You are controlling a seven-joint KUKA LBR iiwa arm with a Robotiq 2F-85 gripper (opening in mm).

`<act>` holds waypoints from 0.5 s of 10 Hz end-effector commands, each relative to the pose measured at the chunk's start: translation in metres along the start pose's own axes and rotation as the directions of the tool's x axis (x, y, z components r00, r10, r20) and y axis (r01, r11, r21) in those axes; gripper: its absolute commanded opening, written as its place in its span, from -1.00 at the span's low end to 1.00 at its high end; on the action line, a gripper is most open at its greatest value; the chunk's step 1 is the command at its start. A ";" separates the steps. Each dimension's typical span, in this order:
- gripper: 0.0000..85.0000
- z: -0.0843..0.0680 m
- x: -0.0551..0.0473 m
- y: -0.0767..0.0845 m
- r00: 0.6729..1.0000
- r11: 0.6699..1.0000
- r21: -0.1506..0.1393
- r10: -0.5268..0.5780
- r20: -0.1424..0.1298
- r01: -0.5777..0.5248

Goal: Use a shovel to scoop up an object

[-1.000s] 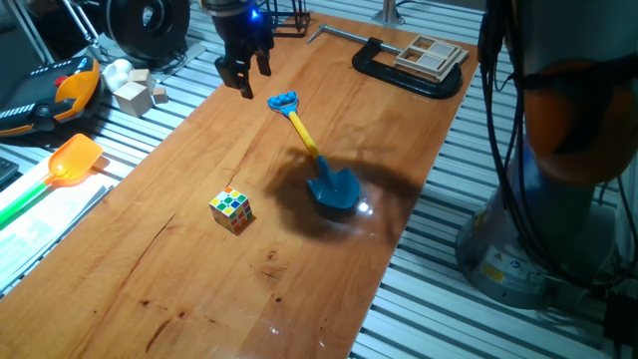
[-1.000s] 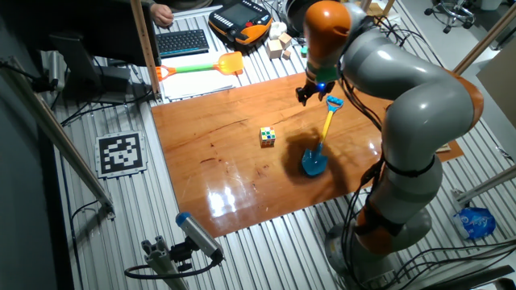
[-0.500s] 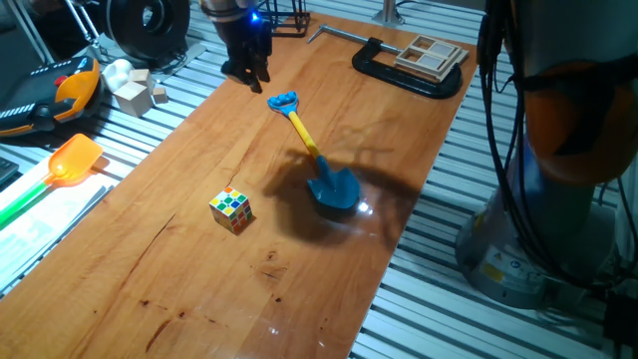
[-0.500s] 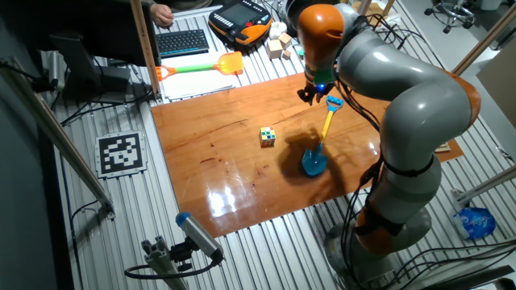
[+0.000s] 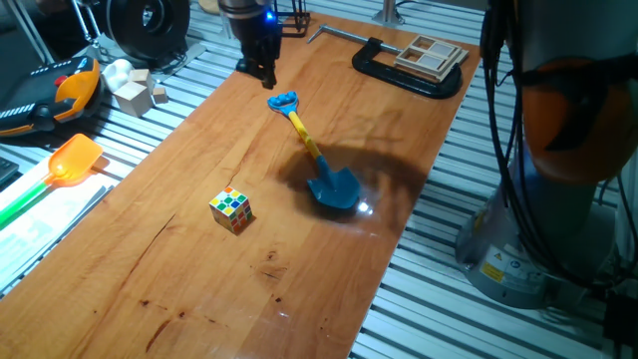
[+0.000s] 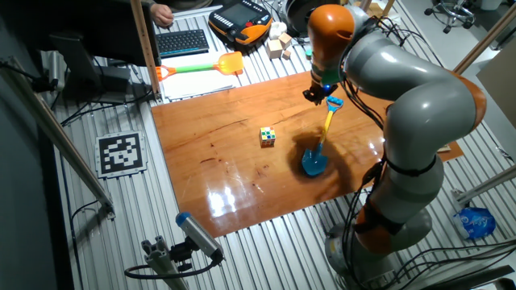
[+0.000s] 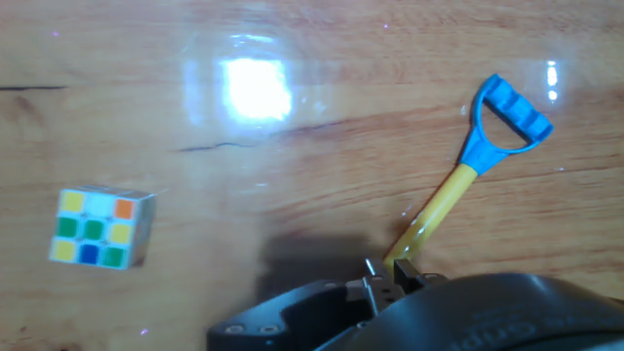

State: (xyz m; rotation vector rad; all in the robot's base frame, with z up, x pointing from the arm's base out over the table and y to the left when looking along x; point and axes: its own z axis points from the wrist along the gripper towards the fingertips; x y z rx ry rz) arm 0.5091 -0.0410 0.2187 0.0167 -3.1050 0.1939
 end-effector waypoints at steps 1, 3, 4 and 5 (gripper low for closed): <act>-0.60 0.007 0.001 -0.008 1.000 1.000 -0.004 0.000 0.004 0.000; -0.60 0.016 0.004 -0.017 1.000 1.000 -0.010 0.020 0.009 -0.020; -0.60 0.020 0.004 -0.021 0.999 0.999 -0.012 0.038 0.012 -0.038; -0.60 0.025 0.005 -0.024 0.999 0.999 -0.017 0.049 0.018 -0.049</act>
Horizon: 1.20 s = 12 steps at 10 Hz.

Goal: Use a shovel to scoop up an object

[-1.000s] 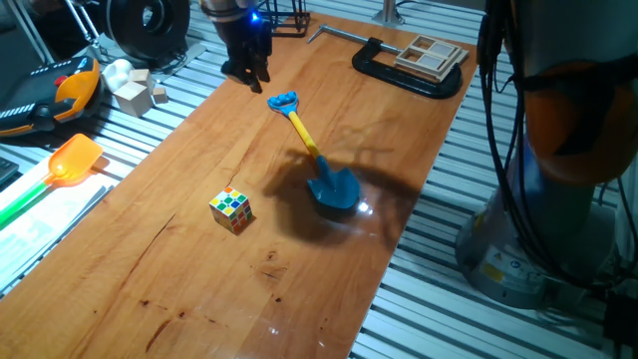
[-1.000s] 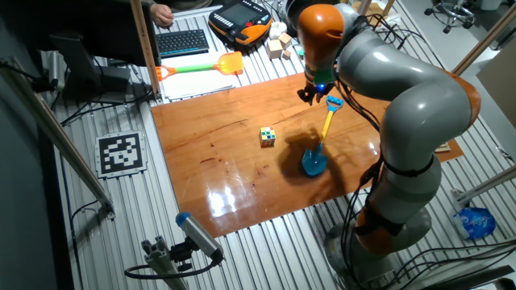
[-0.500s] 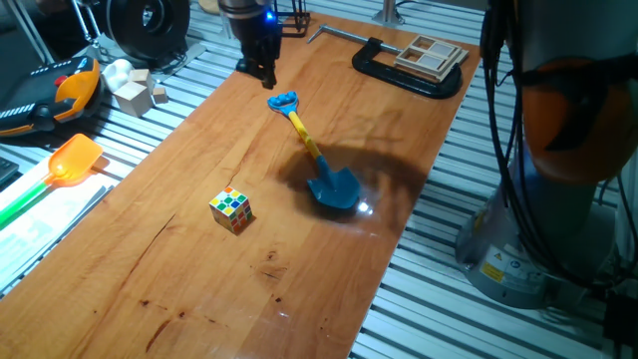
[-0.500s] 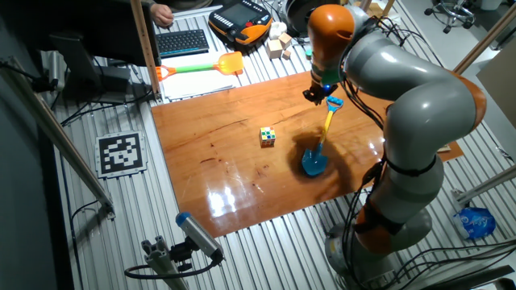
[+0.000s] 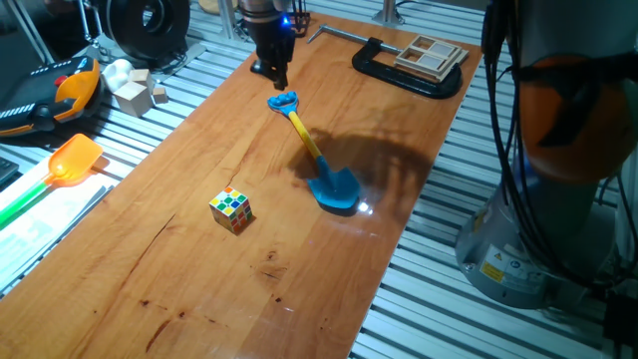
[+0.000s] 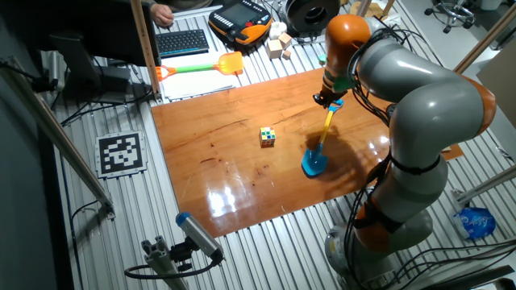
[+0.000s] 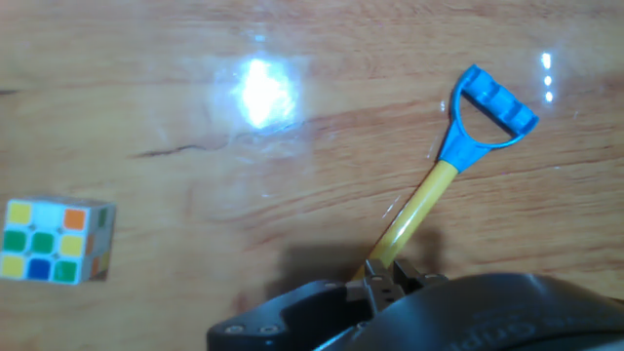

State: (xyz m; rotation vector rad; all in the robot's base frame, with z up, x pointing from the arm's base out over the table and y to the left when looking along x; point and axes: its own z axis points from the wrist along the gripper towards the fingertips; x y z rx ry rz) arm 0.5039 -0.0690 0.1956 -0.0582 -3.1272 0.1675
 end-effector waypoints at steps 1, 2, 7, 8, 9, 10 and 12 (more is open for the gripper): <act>-0.60 0.005 0.000 -0.003 1.000 1.000 -0.009 0.003 0.002 -0.003; -0.60 0.011 0.001 -0.008 1.000 1.000 -0.015 0.009 0.004 -0.009; -0.60 0.028 0.005 -0.017 0.999 0.999 -0.023 0.046 0.004 -0.046; -0.60 0.026 0.005 -0.019 0.998 0.998 -0.014 0.057 0.008 -0.056; -0.60 0.023 0.004 -0.020 0.998 0.998 -0.012 0.061 0.000 -0.061; -0.60 0.023 0.005 -0.023 0.998 0.998 -0.007 0.064 0.002 -0.064; -0.60 0.023 0.006 -0.023 0.998 0.998 -0.003 0.070 0.004 -0.070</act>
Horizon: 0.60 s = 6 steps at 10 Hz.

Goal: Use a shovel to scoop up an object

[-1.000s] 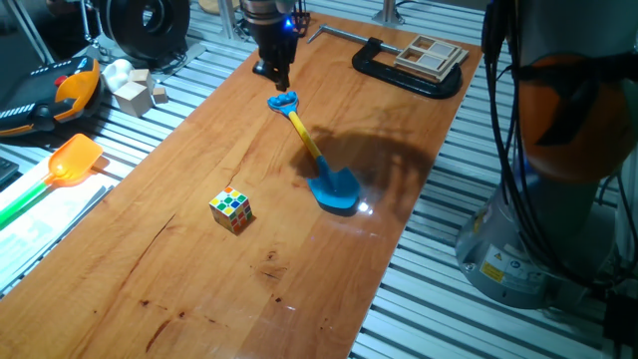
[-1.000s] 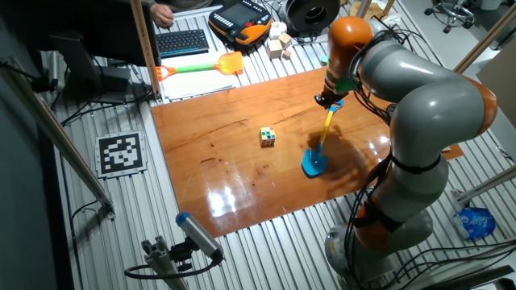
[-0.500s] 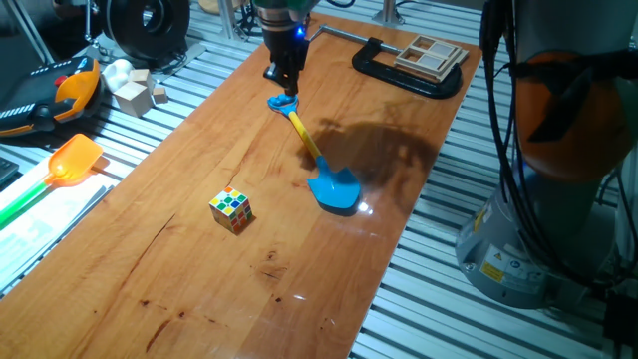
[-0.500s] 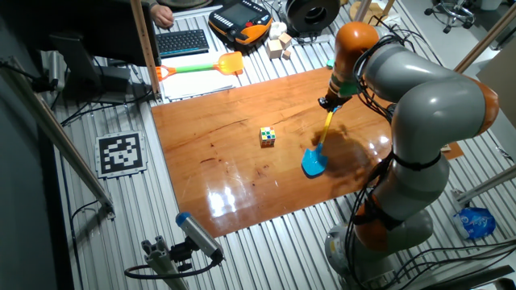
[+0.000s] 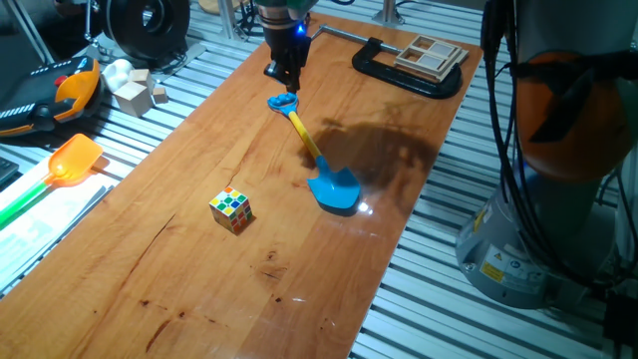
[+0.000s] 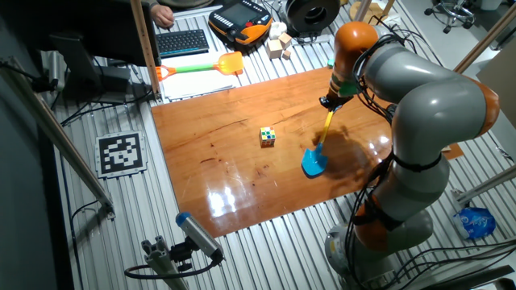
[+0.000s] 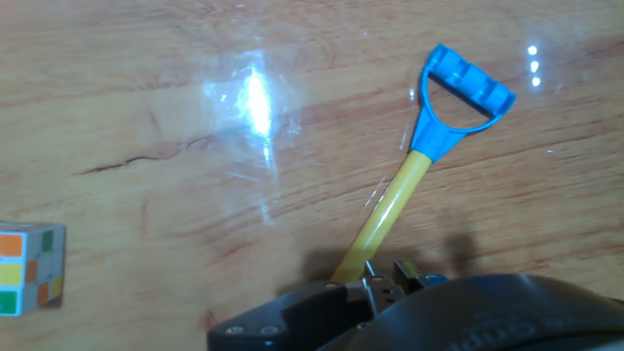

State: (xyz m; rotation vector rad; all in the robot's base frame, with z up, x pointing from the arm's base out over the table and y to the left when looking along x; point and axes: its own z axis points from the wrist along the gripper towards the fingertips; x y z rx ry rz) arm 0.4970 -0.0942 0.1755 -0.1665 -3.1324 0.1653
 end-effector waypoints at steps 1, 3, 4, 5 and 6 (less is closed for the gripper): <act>-0.60 0.000 0.000 0.000 1.000 1.000 0.001 0.000 0.001 0.000; -0.60 0.000 0.000 0.000 0.999 0.999 -0.010 0.030 -0.021 -0.030; -0.60 0.000 0.000 0.000 0.998 0.998 0.009 0.055 -0.024 -0.055; -0.60 0.000 0.000 0.000 0.996 0.997 -0.010 0.082 -0.043 -0.082; -0.60 0.000 0.000 0.000 0.994 0.995 -0.019 0.094 -0.057 -0.096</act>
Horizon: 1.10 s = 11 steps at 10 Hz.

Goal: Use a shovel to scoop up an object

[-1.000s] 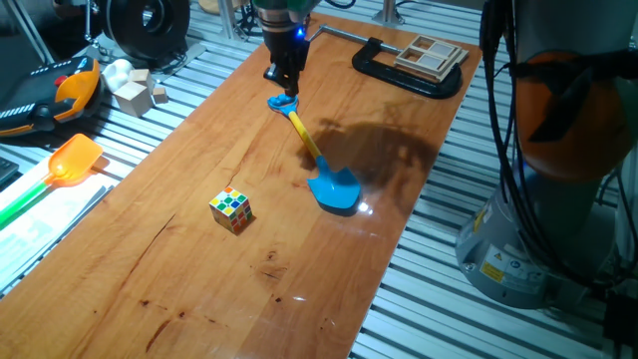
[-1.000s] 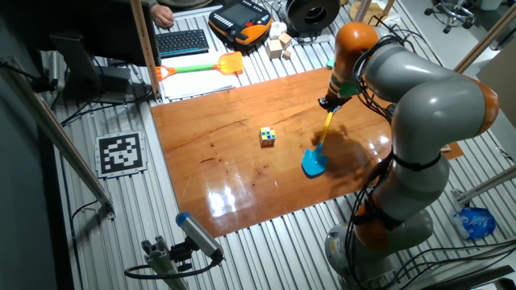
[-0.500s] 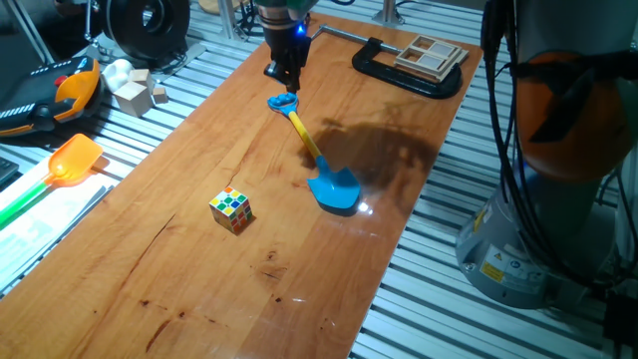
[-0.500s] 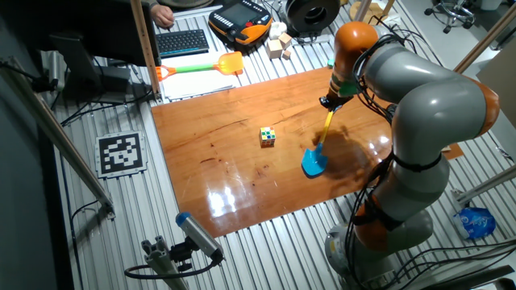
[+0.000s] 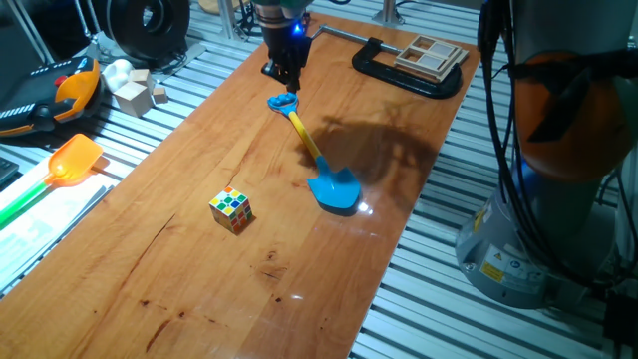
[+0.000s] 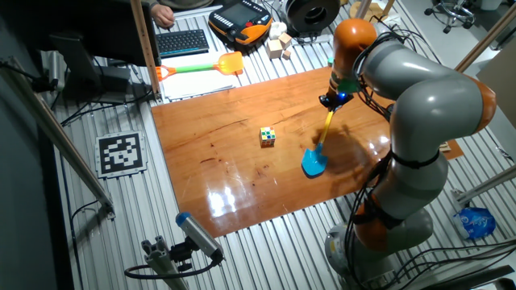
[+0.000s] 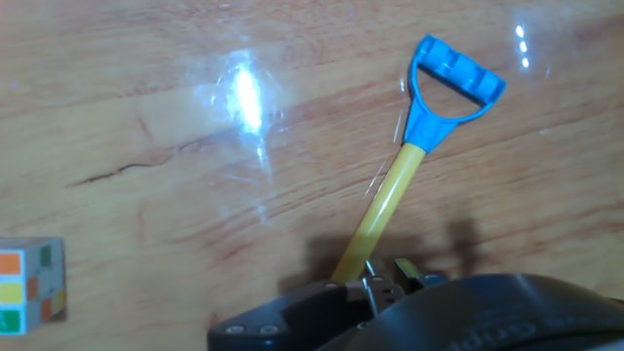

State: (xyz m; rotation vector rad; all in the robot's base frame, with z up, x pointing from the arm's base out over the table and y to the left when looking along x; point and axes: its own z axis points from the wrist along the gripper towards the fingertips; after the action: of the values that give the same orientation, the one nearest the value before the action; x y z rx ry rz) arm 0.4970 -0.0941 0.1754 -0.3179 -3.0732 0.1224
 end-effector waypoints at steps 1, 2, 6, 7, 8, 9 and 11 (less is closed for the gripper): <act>-0.60 0.000 0.000 0.000 1.000 1.000 -0.001 0.004 0.004 -0.004; -0.60 0.000 0.000 0.000 1.000 1.000 -0.021 0.017 0.008 -0.017; -0.60 0.004 -0.001 -0.001 0.998 0.999 -0.024 0.050 0.031 -0.049; -0.60 0.006 -0.001 -0.002 0.998 0.998 -0.018 0.061 0.033 -0.060; -0.60 0.008 -0.001 -0.001 0.997 0.997 -0.014 0.070 0.034 -0.070; -0.60 0.010 -0.001 -0.002 0.997 0.997 -0.005 0.073 0.040 -0.073; -0.60 0.022 -0.004 -0.006 0.997 0.997 -0.019 0.070 0.028 -0.069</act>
State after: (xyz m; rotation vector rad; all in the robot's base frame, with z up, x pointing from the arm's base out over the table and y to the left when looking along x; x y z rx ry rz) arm 0.4986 -0.1037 0.1524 -0.4243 -3.0966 0.0992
